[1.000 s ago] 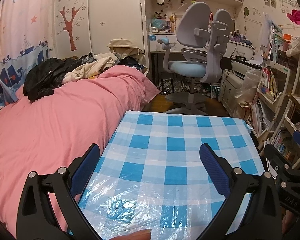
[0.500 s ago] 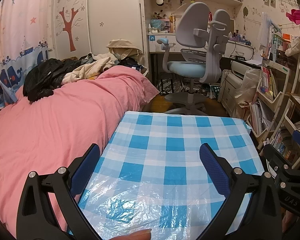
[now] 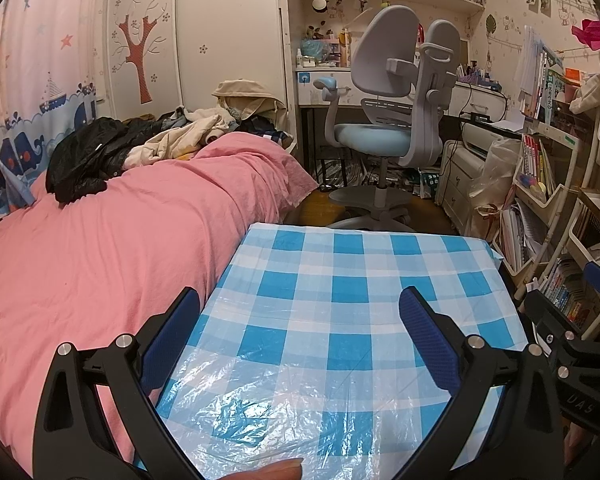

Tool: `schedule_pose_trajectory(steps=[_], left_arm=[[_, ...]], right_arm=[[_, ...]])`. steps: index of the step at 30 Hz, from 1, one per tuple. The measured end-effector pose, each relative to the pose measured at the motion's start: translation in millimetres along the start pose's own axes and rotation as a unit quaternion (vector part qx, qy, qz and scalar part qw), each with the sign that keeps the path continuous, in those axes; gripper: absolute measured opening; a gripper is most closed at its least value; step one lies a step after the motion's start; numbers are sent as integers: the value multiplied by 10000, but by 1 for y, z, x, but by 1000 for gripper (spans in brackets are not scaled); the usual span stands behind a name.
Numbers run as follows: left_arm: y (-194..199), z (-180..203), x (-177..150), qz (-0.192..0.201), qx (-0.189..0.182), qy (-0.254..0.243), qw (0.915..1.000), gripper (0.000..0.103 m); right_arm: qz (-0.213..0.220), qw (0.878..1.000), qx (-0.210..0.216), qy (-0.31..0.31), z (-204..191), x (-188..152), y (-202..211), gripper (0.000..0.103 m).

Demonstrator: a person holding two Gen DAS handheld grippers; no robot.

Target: Collect trash

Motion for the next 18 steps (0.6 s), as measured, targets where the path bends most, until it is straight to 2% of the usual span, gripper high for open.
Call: schedule_pose_trajectory(steps=[18], left_arm=[[0, 0, -1, 9, -4, 1, 10000, 96]], right_arm=[[5, 10000, -8, 8, 1, 0, 0, 96]])
Point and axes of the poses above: each gripper's, at about its wrist camera, not at the fingertips, and y roughly against the way its jaws point, z to its right, x to its top, the point moved 4 cm from there along -y, roughly the way its jaws point, and after that the axes turned 4 degrees about y, right-handed, at the moved point
